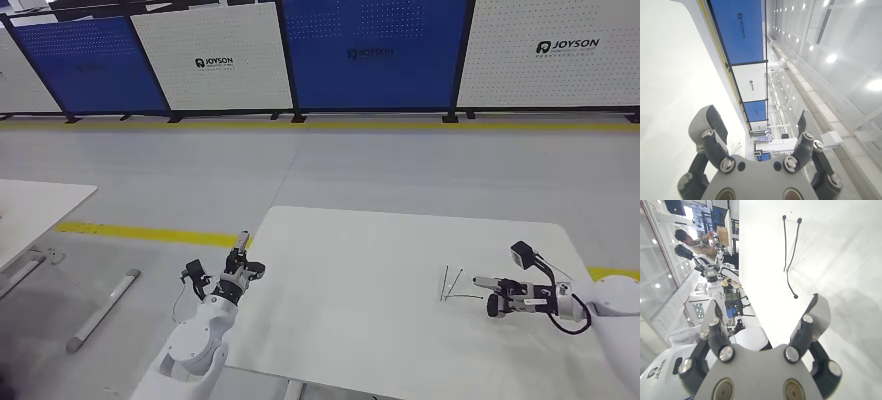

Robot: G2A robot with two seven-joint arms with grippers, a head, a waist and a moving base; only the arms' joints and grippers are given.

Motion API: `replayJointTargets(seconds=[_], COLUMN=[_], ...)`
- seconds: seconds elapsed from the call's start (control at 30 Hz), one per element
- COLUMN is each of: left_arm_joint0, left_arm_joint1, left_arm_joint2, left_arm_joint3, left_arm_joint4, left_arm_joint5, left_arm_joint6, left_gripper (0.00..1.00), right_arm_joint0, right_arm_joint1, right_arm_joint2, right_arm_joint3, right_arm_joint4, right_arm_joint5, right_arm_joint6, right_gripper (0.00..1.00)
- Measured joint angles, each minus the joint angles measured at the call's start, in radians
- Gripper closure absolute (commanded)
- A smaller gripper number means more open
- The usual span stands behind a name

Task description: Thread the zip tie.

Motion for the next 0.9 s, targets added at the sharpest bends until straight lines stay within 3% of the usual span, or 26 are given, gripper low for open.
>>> replayJointTargets(seconds=[0.03,0.1,0.17,0.3,0.37,0.47,0.53,0.6,0.9], left_arm_joint0=[0.000,0.000,0.000,0.000,0.000,0.000,0.000,0.000,0.000], left_arm_joint1=[0.000,0.000,0.000,0.000,0.000,0.000,0.000,0.000,0.000], left_arm_joint2=[0.000,0.000,0.000,0.000,0.000,0.000,0.000,0.000,0.000], left_arm_joint3=[0.000,0.000,0.000,0.000,0.000,0.000,0.000,0.000,0.000], left_arm_joint4=[0.000,0.000,0.000,0.000,0.000,0.000,0.000,0.000,0.000], left_arm_joint5=[0.000,0.000,0.000,0.000,0.000,0.000,0.000,0.000,0.000], left_arm_joint6=[0.000,0.000,0.000,0.000,0.000,0.000,0.000,0.000,0.000], left_gripper=[0.00,0.00,0.00,0.00,0.00,0.00,0.00,0.00,0.00], right_arm_joint0=[0.002,0.007,0.013,0.031,0.041,0.053,0.062,0.070,0.103], right_arm_joint1=[0.000,-0.001,-0.004,-0.015,-0.021,-0.029,-0.036,-0.043,-0.070], right_arm_joint2=[-0.002,-0.009,-0.016,-0.038,-0.048,-0.059,-0.066,-0.074,-0.095], right_arm_joint3=[0.006,0.021,0.035,0.068,0.086,0.110,0.127,0.143,0.192], right_arm_joint4=[0.001,0.003,0.006,0.015,0.018,0.021,0.021,0.021,0.012], right_arm_joint5=[0.000,0.000,0.002,0.027,0.033,0.037,0.043,0.048,0.059], right_arm_joint6=[0.000,0.000,0.000,0.000,0.000,0.000,0.000,0.000,0.000], right_gripper=[0.15,0.13,0.05,0.12,0.08,0.17,0.41,0.52,0.62])
